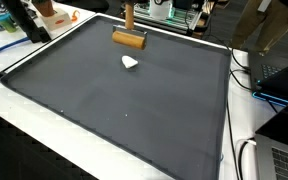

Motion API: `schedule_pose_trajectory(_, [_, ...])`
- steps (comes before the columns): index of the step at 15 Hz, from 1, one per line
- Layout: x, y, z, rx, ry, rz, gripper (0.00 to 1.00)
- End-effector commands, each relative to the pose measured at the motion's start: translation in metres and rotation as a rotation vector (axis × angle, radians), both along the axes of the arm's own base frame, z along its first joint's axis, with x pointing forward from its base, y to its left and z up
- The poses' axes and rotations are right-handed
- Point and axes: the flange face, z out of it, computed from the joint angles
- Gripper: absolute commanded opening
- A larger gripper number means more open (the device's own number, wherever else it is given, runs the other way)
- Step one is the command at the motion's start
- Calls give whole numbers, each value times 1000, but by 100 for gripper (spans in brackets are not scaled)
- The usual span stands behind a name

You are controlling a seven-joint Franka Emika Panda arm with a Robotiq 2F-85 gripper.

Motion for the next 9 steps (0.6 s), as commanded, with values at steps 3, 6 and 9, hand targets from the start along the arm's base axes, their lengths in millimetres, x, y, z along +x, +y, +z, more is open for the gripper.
schedule_pose_trajectory(3, [21,13,34,-42,79,11,23])
schedule_pose_trajectory(6, [32,17,43,-30,127,18,23])
schedule_pose_trajectory(9, [30,15,41,-32,114,13,48])
